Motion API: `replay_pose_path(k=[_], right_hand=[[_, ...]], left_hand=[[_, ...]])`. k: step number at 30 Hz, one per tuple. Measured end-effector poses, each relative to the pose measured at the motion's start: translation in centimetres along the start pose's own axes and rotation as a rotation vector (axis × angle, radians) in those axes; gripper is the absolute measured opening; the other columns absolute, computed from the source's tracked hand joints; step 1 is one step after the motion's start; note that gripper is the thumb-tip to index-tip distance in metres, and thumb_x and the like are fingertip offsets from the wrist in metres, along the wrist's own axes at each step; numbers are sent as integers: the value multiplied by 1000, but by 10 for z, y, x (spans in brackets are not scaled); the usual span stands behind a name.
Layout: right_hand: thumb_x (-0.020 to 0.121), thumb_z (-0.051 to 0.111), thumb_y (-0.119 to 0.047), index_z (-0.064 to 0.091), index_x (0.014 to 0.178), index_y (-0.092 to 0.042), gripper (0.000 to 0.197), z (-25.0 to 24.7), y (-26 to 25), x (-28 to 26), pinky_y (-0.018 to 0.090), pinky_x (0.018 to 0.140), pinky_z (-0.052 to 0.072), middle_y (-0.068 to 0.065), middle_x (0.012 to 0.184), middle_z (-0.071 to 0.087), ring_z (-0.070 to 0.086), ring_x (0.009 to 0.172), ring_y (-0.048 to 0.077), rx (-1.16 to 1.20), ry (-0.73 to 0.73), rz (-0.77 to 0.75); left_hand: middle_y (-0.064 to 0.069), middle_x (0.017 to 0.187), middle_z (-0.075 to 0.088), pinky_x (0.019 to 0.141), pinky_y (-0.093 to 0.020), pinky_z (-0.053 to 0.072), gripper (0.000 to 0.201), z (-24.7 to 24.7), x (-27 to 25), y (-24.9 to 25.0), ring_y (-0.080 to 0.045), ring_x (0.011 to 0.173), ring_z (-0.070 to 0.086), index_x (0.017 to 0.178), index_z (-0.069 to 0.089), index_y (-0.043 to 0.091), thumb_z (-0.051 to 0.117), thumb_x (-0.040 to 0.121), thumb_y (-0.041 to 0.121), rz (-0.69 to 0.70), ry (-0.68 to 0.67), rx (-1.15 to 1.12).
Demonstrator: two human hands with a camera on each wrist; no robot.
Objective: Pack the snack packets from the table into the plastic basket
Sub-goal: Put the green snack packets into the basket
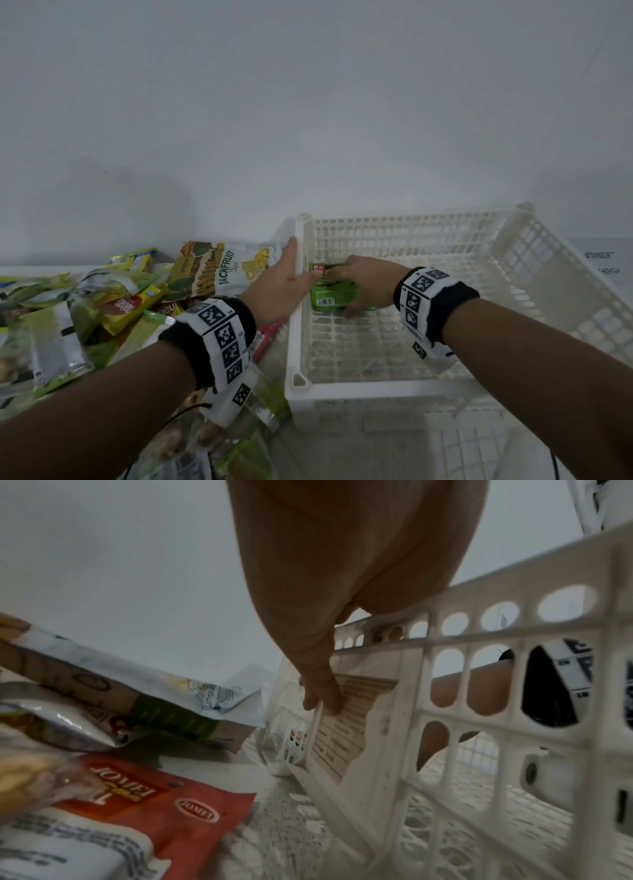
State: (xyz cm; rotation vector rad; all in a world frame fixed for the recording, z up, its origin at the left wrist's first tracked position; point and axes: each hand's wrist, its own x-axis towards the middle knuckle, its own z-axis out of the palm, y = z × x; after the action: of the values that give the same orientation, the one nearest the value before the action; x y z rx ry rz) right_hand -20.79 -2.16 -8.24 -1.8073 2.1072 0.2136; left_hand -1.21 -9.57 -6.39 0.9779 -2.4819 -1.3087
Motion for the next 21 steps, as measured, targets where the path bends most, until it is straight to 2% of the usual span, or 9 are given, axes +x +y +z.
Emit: replay_pose_path(k=[2, 4, 5, 6, 8, 14, 17, 19, 21], right_hand=[[79, 82, -46, 45, 149, -40, 79, 3, -2, 2, 37, 95, 49, 5, 128, 49, 56, 112, 28, -34, 24, 0], [79, 83, -44, 44, 149, -39, 80, 5, -3, 4, 36, 93, 49, 4, 127, 49, 57, 111, 28, -52, 37, 1], [79, 83, -44, 44, 150, -38, 81, 6, -3, 5, 35, 91, 48, 5, 127, 48, 57, 111, 29, -57, 37, -1], [80, 83, -44, 43, 150, -38, 81, 6, -3, 6, 35, 91, 47, 5, 127, 48, 57, 111, 29, -60, 33, 1], [80, 83, -44, 43, 150, -37, 81, 6, -3, 6, 36, 92, 48, 5, 127, 48, 56, 111, 29, -58, 35, 1], [82, 78, -50, 45, 148, -39, 75, 2, -5, 2, 38, 91, 51, 3, 125, 48, 57, 109, 26, -36, 47, -4], [90, 68, -51, 51, 141, -37, 56, -12, -8, -7, 42, 89, 53, 2, 123, 51, 59, 108, 25, -16, 118, -16], [94, 62, -52, 51, 142, -35, 52, -27, -9, -16, 43, 94, 52, 2, 129, 52, 58, 114, 24, 4, 201, -8], [96, 56, -57, 47, 146, -33, 56, -44, -11, -25, 46, 102, 48, 2, 140, 50, 54, 125, 24, -2, 285, 5]], left_hand=[[-15, 157, 41, 91, -18, 29, 82, 1, 1, 0, -25, 131, 50, 162, -7, 21, 46, 105, 44, 7, 11, 4], [-12, 141, 56, 88, -19, 34, 82, 1, 2, -2, -16, 110, 56, 162, -7, 20, 47, 105, 44, 8, 15, 0], [-9, 135, 58, 88, -19, 35, 82, 2, 3, -4, -17, 109, 57, 162, -7, 19, 47, 105, 44, 8, 16, -2], [-12, 140, 56, 91, -18, 33, 82, 2, 5, -5, -21, 119, 56, 162, -7, 19, 47, 105, 43, 7, 15, -5], [-18, 156, 41, 97, -19, 27, 82, 2, 6, -7, -27, 139, 44, 162, -7, 20, 47, 105, 43, 0, 7, 0], [-8, 165, 26, 104, -19, 23, 84, 2, 8, -9, -19, 148, 30, 162, -7, 21, 48, 104, 46, 7, 3, 28], [8, 167, 14, 119, -28, 22, 94, 0, 6, -11, -12, 152, 21, 163, -4, 24, 52, 97, 61, 68, 12, -25], [13, 164, 18, 119, -36, 32, 92, -4, 1, -9, -12, 148, 30, 163, 1, 24, 52, 96, 62, 122, 51, -60], [3, 162, 29, 104, -33, 46, 85, -15, -8, -5, -14, 136, 46, 162, 10, 24, 50, 97, 60, 154, 120, 0]])
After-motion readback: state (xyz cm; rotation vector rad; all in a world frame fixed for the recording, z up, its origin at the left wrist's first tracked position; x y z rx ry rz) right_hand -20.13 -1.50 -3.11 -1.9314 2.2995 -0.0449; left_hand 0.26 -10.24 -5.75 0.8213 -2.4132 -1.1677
